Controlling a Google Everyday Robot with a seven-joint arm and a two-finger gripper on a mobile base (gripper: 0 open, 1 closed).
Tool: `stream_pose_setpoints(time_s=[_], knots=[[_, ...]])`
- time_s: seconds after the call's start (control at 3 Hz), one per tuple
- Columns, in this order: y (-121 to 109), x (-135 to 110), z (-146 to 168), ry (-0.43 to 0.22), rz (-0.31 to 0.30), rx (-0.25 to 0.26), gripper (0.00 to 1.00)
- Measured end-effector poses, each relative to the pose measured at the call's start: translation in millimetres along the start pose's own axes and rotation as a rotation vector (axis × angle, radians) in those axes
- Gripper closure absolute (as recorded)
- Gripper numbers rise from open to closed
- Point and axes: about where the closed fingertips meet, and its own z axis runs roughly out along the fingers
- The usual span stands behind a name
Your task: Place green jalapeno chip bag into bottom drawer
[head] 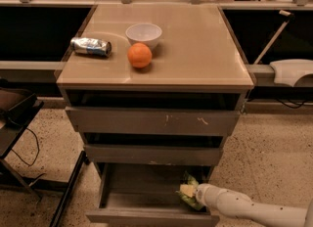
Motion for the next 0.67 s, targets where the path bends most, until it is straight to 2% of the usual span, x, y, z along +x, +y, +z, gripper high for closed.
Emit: stream_pose_setpoints(time_s=[0.33, 0.67], knots=[[-0.5, 2.8, 50.8, -0.063, 0.057, -0.026, 1.00], [-0.8, 3.7, 86.0, -0.080, 0.069, -0.026, 1.00]])
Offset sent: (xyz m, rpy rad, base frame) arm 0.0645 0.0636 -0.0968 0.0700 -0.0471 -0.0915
